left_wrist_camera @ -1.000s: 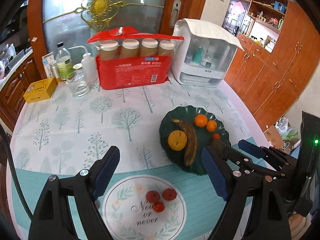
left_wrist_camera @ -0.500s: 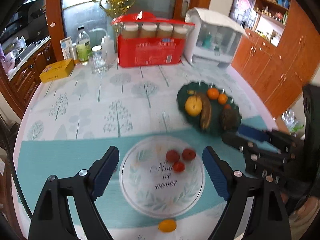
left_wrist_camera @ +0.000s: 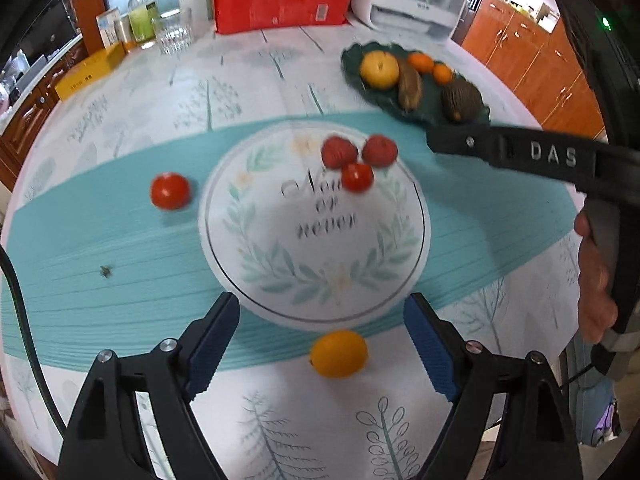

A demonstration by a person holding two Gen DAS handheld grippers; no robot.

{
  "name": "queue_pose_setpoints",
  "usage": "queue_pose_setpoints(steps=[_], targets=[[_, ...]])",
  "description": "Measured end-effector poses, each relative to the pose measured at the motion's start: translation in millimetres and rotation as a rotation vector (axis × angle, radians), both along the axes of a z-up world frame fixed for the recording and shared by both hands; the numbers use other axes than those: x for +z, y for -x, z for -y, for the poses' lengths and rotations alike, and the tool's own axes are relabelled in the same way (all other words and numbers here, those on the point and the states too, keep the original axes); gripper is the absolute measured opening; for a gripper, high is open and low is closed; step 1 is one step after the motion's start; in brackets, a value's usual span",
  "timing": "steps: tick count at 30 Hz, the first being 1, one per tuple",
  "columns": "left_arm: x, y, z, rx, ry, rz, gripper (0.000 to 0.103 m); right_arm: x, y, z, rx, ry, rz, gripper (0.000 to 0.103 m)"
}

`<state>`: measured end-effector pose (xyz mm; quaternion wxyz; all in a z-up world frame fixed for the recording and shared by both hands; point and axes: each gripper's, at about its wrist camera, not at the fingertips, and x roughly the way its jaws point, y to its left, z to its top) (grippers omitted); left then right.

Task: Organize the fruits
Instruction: 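Grasp the mandarin orange with the left tool while the right tool grasps a red apple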

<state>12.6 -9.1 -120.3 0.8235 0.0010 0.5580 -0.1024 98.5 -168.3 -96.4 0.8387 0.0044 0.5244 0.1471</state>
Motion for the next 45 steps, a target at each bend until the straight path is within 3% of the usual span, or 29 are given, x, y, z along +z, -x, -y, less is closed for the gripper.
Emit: queue_pose_setpoints(steps=[14, 29, 35, 45], targets=[[-34.5, 13.0, 6.9, 0.040, -0.006, -0.064, 0.036, -25.7, -16.6, 0.7, -0.008, -0.017, -0.026, 0.045], [-24.2, -2.4, -11.2, 0.178, 0.002, 0.010, 0.035, -53.3, -43.1, -14.6, 0.023, -0.024, -0.069, 0.045], [-21.7, -11.2, -18.3, 0.205, -0.003, 0.016, 0.035, -60.1, -46.3, -21.8, 0.053, -0.032, -0.088, 0.034], [-16.6, -25.3, -22.5, 0.220, -0.003, 0.026, 0.035, -53.4, -42.6, -24.6, 0.075, -0.012, -0.054, 0.033]])
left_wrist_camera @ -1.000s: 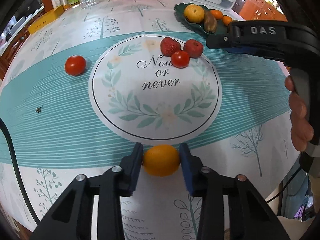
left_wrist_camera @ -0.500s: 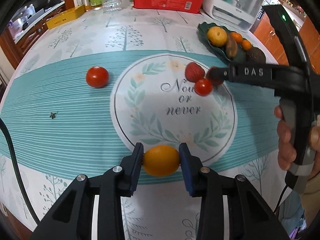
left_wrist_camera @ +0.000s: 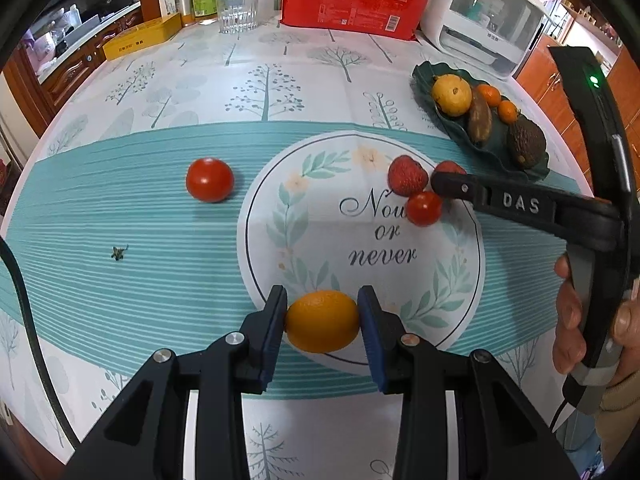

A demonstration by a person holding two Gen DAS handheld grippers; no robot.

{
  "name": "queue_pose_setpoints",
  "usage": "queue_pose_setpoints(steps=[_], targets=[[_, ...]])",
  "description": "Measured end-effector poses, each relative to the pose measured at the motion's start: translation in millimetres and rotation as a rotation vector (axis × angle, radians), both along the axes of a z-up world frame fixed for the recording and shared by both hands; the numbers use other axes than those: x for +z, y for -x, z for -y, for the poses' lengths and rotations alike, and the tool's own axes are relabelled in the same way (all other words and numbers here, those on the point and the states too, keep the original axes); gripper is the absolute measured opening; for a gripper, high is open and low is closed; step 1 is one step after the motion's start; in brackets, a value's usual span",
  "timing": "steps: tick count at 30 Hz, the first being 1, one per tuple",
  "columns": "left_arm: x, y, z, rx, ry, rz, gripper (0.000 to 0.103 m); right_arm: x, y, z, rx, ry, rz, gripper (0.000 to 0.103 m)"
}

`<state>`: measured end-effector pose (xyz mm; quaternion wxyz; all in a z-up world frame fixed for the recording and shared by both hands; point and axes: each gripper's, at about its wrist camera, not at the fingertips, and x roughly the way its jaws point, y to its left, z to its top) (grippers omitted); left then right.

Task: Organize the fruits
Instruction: 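Grasp the mandarin orange with the left tool while the right tool grasps a red apple, then carry the orange and apple onto the green plate and open both tools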

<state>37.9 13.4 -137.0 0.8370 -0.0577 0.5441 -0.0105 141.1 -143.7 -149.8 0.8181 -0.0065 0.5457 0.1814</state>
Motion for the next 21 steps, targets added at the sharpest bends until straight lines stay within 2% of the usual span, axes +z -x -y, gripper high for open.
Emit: queue_pose_setpoints(steps=[21], targets=[[33.8, -46.7, 28.8, -0.064, -0.015, 0.054, 0.035, 48.1, -3.7, 45.0, -0.077, -0.052, 0.089, 0.033]])
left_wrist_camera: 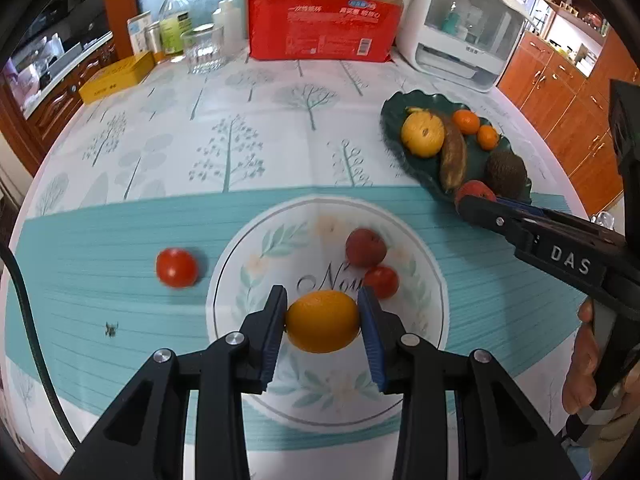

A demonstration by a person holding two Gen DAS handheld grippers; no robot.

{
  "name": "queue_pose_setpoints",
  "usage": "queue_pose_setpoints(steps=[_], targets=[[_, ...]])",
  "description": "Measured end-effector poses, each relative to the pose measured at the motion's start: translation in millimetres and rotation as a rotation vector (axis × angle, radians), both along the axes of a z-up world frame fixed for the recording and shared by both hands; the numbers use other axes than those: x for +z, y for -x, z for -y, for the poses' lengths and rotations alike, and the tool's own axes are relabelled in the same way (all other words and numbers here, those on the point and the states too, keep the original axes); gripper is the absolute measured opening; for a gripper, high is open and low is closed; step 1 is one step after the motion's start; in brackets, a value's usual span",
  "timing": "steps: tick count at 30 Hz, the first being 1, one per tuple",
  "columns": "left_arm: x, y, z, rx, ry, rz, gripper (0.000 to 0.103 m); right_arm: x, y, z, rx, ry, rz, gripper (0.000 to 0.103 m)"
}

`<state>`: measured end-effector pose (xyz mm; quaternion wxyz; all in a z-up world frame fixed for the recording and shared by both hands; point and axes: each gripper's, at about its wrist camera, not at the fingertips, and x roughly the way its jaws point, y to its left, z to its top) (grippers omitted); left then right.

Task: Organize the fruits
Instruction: 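Carry the orange and apple onto the green plate and open both tools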

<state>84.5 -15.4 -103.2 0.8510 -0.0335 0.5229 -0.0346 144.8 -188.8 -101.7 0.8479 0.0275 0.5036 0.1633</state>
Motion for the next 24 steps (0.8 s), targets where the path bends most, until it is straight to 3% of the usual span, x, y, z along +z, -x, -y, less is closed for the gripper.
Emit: queue_pose_setpoints(steps=[14, 24], targets=[[27.3, -54.7, 47.9, -0.084, -0.024, 0.078, 0.035, 18.5, -17.7, 47.9, -0.109, 0.014, 0.049, 0.033], [61.2, -115.5, 92.7, -0.141, -0.075, 0.184, 0.035, 51.2, -46.3, 70.2, -0.162, 0.061, 0.146, 0.033]])
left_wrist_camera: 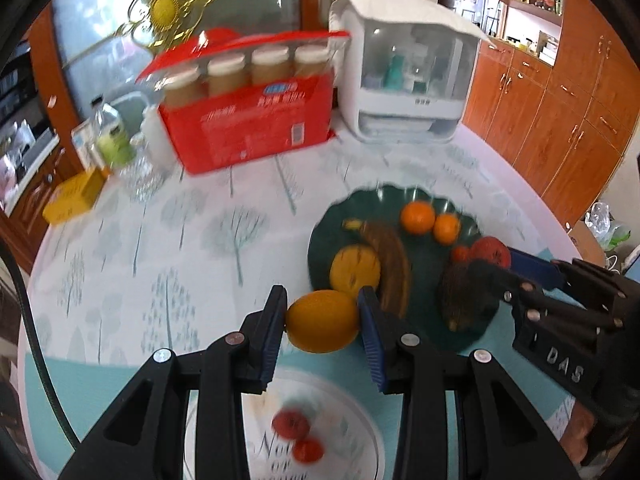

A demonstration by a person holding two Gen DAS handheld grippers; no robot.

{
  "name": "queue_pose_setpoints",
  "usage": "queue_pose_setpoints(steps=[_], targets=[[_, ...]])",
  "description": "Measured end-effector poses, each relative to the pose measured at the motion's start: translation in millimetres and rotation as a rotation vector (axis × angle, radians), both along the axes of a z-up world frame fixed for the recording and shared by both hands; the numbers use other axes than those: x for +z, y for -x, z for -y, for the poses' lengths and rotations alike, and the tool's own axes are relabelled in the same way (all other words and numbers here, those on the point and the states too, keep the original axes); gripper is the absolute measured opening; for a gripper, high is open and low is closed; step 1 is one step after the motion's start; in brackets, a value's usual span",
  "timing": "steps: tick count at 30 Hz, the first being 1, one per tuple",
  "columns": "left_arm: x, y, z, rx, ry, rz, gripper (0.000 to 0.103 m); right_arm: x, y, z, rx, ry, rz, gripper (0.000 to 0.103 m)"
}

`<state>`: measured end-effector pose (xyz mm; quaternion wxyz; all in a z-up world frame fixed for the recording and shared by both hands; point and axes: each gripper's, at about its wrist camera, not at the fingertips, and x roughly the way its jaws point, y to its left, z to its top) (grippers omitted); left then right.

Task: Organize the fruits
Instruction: 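Carry the orange and apple onto the green plate and open both tools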

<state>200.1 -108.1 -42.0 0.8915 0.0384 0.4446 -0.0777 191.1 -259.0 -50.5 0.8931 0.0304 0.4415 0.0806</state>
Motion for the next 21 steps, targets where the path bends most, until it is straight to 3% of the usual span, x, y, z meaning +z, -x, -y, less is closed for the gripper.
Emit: queue_pose_setpoints(steps=[7, 17, 19, 20, 21], targets=[[2.1, -42.4, 24.5, -0.006, -0.005, 0.002, 0.035, -3.0, -31.6, 15.2, -0.061, 0.040, -0.019, 0.033], [-25.0, -66.3, 34.6, 0.003, -0.037, -0.047, 0.037, -29.3, -46.0, 23.0, -0.090, 0.057, -0.097, 0.034], [-28.3, -68.6, 34.7, 0.005, -0.045, -0.054, 0.052, -33.2, -46.8, 22.3, -0.082, 0.056, -0.113, 0.034], [-29.8, -69.4, 34.1, 0.007, -0.043, -0.057, 0.071, -35.3, -47.1, 22.2, -0.082, 0.055, -0.123, 0.034], [-29.9, -69.4, 33.2, 0.010, -0.042, -0.055, 0.082, -36.4, -47.0, 21.5, -0.085, 0.057, -0.131, 0.037]])
